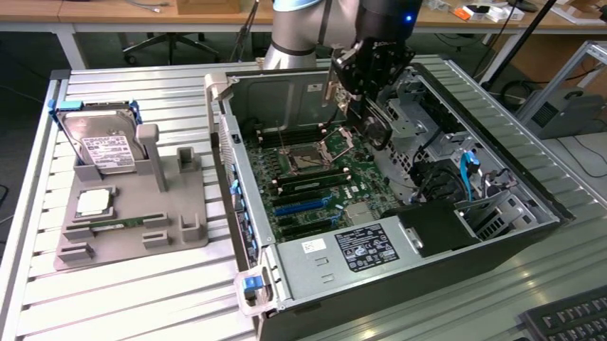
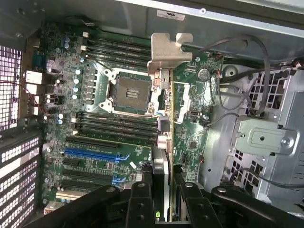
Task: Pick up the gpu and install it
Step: 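Insert the gpu into the slot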
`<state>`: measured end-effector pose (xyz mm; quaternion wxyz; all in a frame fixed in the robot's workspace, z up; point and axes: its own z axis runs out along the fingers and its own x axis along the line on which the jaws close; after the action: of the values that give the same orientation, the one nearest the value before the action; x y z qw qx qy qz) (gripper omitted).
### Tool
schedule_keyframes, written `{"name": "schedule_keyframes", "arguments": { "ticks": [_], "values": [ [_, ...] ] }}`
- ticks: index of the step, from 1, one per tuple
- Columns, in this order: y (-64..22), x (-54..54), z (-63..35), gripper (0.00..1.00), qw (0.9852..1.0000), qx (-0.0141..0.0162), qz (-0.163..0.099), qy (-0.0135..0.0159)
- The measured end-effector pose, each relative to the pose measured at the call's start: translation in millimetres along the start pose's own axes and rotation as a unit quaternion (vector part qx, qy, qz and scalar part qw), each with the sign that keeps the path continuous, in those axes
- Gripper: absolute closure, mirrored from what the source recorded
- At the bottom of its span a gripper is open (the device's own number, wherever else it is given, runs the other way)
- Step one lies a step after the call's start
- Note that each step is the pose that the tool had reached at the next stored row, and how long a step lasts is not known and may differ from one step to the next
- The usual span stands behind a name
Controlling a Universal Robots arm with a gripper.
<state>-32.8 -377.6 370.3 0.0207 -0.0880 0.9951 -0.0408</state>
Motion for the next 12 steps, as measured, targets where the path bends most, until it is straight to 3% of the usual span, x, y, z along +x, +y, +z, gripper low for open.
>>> {"name": "schedule_keyframes", "arguments": {
  "ticks": [12],
  "values": [
    [0.0,0.0,0.1,0.73,0.9985,-0.0016,-0.055,-0.0046]
  ]
}}
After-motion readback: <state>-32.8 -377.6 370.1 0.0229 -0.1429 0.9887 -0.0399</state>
